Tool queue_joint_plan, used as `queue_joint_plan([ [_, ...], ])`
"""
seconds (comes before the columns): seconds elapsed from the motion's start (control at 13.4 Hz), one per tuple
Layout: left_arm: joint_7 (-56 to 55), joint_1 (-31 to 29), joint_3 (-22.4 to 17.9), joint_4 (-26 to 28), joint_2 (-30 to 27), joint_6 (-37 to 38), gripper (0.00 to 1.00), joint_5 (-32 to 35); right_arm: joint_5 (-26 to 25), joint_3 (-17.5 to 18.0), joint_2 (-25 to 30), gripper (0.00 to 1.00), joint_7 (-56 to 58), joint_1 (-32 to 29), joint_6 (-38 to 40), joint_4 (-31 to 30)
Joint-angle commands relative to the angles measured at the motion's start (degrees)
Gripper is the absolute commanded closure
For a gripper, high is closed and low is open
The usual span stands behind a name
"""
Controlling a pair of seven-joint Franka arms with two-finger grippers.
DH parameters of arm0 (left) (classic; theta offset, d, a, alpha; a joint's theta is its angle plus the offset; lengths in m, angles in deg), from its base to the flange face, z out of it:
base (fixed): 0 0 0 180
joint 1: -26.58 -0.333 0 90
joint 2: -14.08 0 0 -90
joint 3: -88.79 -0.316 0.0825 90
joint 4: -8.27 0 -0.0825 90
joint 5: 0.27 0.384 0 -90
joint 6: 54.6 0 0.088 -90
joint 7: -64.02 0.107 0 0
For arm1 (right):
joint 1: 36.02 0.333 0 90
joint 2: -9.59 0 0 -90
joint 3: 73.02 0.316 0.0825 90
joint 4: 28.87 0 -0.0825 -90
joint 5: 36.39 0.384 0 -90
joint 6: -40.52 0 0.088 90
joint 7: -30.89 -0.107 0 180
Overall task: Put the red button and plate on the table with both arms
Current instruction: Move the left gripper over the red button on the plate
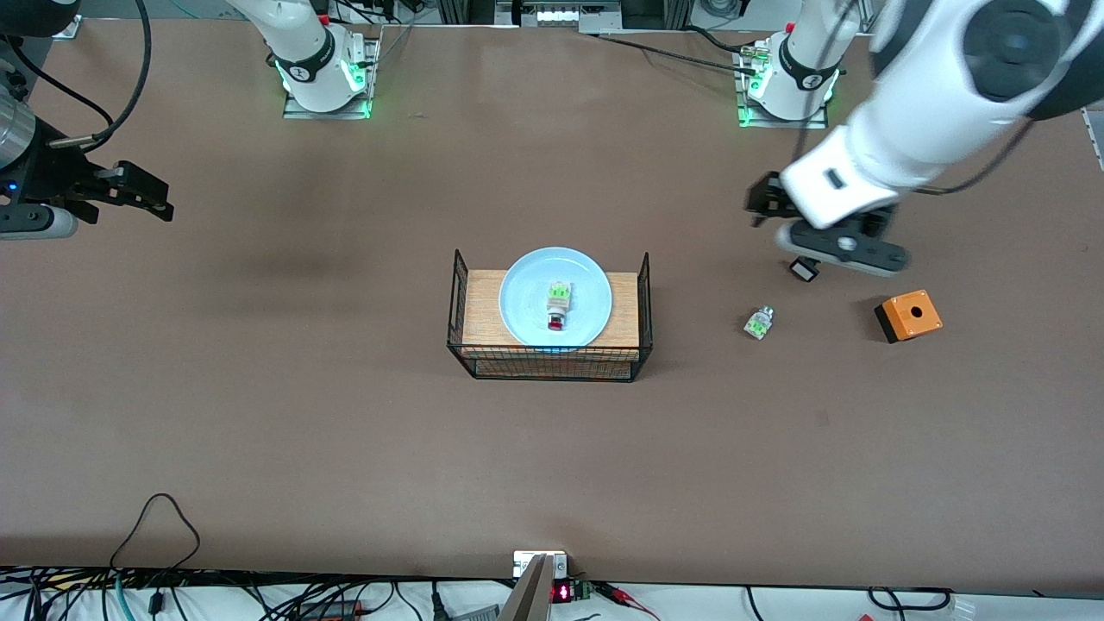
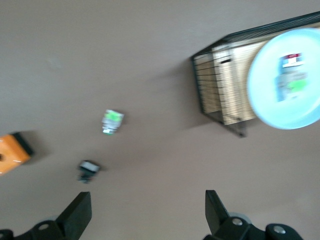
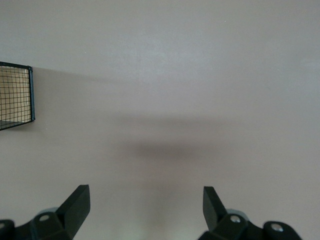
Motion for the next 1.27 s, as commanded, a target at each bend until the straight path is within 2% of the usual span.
queue_joint_plan([
  [0.0, -10.45, 6.26, -0.68, -5.65, 5.44, 0.47, 0.0, -2.67, -0.13, 0.28, -0.01, 0.0, 0.38, -0.14, -0.3, 0.51],
  [0.15, -12.77, 9.0, -0.77, -9.43, 9.57, -0.76, 0.0, -2.67, -0.22, 0.28, -0.18, 0.0, 0.9, -0.23, -1.26, 0.51],
  [0.3, -13.12, 11.11, -0.77, -10.85, 12.21, -5.05, 0.0, -2.67, -0.31, 0.28, -0.18, 0.0, 0.9, 0.03, -1.62, 0.6],
  [0.6, -20.84, 16.91, -1.12, -10.77, 17.4, -14.54, 0.0, -1.8, 0.3, 0.28, -0.18, 0.0, 0.2, -0.14, -1.62, 0.6],
  [0.97, -22.0, 19.64, -0.95, -10.76, 24.26, -24.13, 0.0, 3.47, 0.22, 0.28, -0.27, 0.0, 0.2, -0.06, -1.45, 0.6],
  [1.2, -22.09, 19.82, -1.12, -10.33, 26.72, -28.87, 0.0, 3.83, 0.22, 0.28, -0.27, 0.0, 0.2, -0.06, -1.36, 0.6],
])
